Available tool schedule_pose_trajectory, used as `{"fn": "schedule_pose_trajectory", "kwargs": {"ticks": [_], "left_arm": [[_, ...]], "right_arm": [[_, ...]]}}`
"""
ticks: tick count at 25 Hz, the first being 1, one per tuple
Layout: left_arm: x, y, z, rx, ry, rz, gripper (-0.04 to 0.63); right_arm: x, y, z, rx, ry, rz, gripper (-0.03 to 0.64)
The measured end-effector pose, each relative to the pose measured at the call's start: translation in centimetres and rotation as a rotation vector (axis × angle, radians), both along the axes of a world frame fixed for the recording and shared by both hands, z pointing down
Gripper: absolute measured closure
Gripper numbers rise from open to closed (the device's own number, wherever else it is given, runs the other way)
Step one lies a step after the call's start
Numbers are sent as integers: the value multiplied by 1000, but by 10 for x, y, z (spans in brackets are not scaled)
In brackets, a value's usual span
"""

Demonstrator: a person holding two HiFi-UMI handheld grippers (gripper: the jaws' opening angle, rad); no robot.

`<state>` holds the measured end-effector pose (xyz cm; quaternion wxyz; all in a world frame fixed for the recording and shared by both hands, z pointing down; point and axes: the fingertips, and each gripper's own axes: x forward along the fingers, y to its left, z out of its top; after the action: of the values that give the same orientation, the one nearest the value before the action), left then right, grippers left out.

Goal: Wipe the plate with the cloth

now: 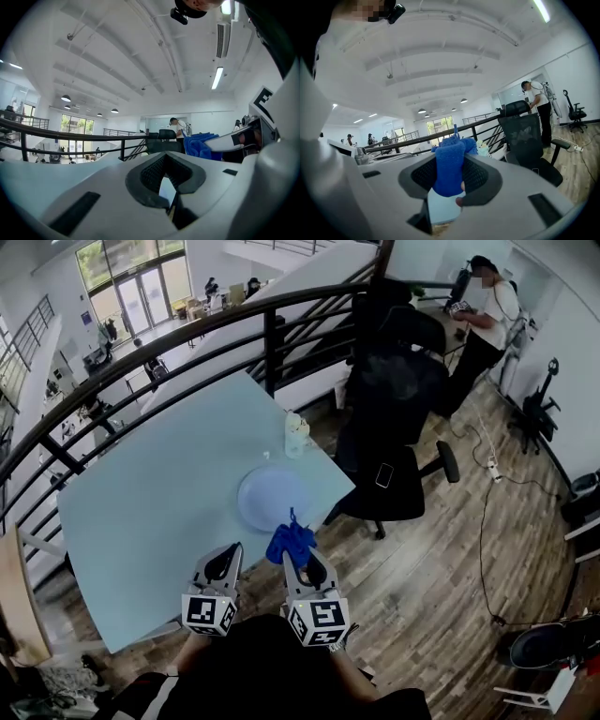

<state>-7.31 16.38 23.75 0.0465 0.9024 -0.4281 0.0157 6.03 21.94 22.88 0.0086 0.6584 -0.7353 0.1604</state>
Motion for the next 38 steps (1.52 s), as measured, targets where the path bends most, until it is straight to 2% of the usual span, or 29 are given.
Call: {"fn": "schedule_pose_trajectory", "kwargs": {"ticks": [7, 14, 25, 38], "left_arm": [[28, -19, 4, 10, 9, -105, 595], [42, -26, 6, 10, -11, -173, 595], [54, -33, 19, -23, -25, -217, 595], [70, -72, 46, -81, -34, -201, 595]], "right_arm": [[41, -32, 1, 15, 2, -80, 497], [60, -51, 7, 14, -19, -145, 497], [76, -61, 28, -36, -36, -180, 497], [83, -94, 51, -102, -6, -210, 497]]}}
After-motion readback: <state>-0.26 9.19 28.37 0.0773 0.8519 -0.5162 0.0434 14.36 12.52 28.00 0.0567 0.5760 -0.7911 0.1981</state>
